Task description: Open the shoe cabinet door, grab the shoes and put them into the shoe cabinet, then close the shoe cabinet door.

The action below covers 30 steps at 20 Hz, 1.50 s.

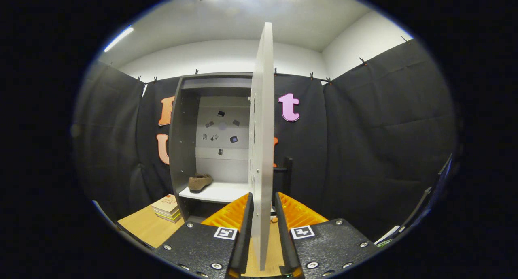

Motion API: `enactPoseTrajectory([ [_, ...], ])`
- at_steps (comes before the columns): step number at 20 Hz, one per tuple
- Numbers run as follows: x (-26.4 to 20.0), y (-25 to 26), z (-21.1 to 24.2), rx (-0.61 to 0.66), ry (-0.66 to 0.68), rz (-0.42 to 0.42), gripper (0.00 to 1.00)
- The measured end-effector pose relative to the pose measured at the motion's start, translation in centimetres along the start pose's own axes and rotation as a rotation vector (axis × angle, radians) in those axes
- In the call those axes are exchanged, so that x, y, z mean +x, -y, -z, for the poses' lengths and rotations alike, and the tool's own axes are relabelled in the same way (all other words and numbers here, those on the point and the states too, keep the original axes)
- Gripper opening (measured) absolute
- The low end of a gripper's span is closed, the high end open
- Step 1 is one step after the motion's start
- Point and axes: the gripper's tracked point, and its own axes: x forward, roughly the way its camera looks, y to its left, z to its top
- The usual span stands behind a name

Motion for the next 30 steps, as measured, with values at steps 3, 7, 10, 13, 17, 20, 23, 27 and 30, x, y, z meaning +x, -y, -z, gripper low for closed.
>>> enactPoseTrajectory([
  [3, -0.7, -4.1, 1.1, 0.018, -0.02, -0.014, 0.42],
  [7, -1.2, -8.8, 5.1, 0.026, -0.07, 0.011, 0.43],
  [10, -1.1, -12.2, 9.0, 0.023, -0.139, -0.004, 0.43],
  [13, 0.1, -14.0, 13.0, 0.002, -0.19, -0.013, 0.42],
  [17, 2.9, -15.3, 19.3, 0.05, -0.272, -0.033, 0.42],
  [20, 4.9, -14.9, 23.5, 0.063, -0.322, -0.017, 0.42],
  [23, 6.5, -15.4, 28.1, 0.089, -0.387, -0.023, 0.42],
  [27, 8.5, -16.8, 33.2, 0.117, -0.47, -0.043, 0.42],
  [30, 9.8, -17.9, 36.5, 0.114, -0.52, -0.067, 0.43],
])
